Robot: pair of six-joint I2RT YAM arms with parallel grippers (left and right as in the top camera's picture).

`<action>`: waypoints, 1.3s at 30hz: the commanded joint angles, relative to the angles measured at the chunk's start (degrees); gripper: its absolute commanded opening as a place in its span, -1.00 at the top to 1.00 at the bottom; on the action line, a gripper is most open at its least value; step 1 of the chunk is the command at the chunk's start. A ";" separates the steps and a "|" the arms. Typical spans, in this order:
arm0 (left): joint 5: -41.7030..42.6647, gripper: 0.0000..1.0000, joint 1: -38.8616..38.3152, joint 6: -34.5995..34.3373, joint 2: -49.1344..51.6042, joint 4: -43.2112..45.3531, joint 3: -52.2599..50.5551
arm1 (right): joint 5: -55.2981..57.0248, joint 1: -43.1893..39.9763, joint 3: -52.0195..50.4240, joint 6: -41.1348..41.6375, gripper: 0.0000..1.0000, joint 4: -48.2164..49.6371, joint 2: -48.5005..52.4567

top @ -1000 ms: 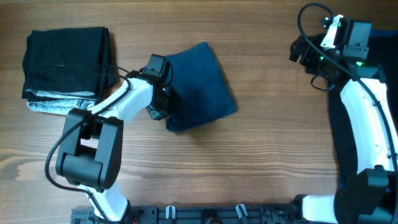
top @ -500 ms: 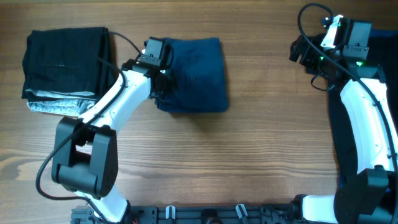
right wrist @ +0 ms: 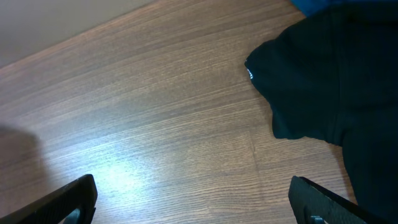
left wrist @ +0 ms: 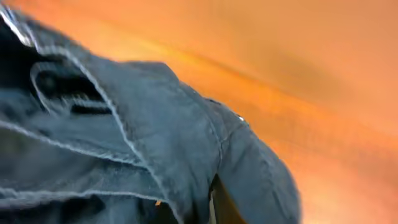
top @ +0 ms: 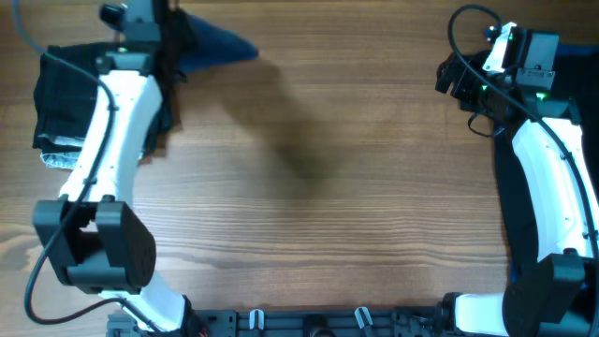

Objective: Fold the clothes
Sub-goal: 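Carry the folded shorts left and place them on the clothes stack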

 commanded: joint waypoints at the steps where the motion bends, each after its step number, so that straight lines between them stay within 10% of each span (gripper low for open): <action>1: 3.39 0.92 5.75 6.14 -2.23 3.67 7.82 | 0.79 0.09 -0.07 -0.07 -0.99 0.15 0.52; 17: 13.22 0.92 18.91 15.50 13.40 14.99 10.29 | 0.79 0.09 -0.07 -0.07 -0.99 0.15 0.52; 22: 13.29 0.92 20.37 28.85 12.98 27.54 10.29 | 0.79 0.09 -0.07 -0.07 -0.99 0.15 0.55; 39: 13.79 0.92 21.62 12.02 10.32 -4.72 7.96 | 0.79 0.09 -0.07 -0.07 -0.99 0.15 0.52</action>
